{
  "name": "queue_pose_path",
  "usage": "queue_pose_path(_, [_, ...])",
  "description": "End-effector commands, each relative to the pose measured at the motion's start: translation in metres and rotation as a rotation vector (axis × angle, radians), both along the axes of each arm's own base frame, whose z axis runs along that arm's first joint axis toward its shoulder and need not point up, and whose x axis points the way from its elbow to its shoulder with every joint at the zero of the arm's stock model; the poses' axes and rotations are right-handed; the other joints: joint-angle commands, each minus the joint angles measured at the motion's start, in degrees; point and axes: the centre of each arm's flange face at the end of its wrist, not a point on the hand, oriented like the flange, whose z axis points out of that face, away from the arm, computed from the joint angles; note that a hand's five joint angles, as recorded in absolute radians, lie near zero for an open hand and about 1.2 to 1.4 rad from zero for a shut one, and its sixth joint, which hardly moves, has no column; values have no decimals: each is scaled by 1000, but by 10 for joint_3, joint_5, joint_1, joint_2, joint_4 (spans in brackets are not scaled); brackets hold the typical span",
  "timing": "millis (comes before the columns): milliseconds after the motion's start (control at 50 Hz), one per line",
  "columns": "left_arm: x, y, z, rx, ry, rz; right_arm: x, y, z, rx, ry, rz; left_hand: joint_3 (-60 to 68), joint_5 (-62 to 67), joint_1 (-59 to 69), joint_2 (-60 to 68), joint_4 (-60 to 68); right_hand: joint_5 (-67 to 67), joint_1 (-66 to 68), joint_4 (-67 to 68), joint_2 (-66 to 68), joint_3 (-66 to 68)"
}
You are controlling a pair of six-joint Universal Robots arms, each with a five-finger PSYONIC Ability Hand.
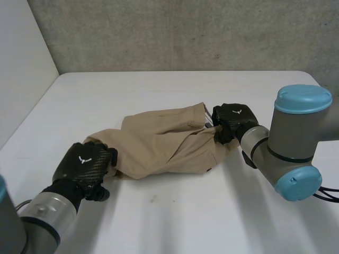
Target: Fold the shorts.
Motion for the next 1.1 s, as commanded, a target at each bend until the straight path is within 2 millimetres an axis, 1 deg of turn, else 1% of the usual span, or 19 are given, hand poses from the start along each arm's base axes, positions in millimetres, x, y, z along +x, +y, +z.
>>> queue_pose_path(20, [1,-27,-19,64,-5,62,-2,5,8,-8,-2,2,35,40,33,36,38,131,237,117,124,120])
queue_pose_path(140, [-6,-45,-27,67,-9,64,-3,9,8,-5,7,9,16,22,15,18,19,131,237,117,124,120])
queue_pose_path(280, [-15,-65,-29,36,4,66,-1,15,6,-1,17,28,15,20,13,16,17,131,237,117,124,120])
queue_pose_path(360, [-23,-80,-30,16,12,67,-1,18,4,5,24,36,18,24,16,19,21,131,237,117,124,120])
queue_pose_path(580, [-38,-105,-36,-13,11,94,-2,19,1,-6,59,47,23,29,21,24,26,131,237,117,124,120])
queue_pose_path(680, [-49,-111,-38,-25,15,83,-2,19,-1,-4,64,49,32,37,30,33,34,131,237,117,124,120])
queue_pose_path(760, [-54,-117,-35,-41,24,78,-1,20,-2,-12,82,55,32,37,30,33,34,131,237,117,124,120])
queue_pose_path(860, [-66,-111,-29,-57,42,45,-1,19,-4,-21,99,56,32,37,30,33,34,131,237,117,124,120])
queue_pose_path(1000, [-75,-108,-24,-72,64,19,-1,19,-3,-22,98,62,32,37,30,33,34,131,237,117,124,120])
queue_pose_path(1040, [-78,-109,-26,-75,65,15,0,20,-4,-22,97,65,32,37,30,33,34,131,237,117,124,120])
queue_pose_path(1080, [-81,-111,-30,-71,60,11,-1,19,-4,-22,97,64,32,37,30,33,34,131,237,117,124,120])
queue_pose_path(1100, [-83,-116,-35,-67,57,14,-1,19,-5,-21,98,64,33,39,32,34,36,131,237,117,124,120])
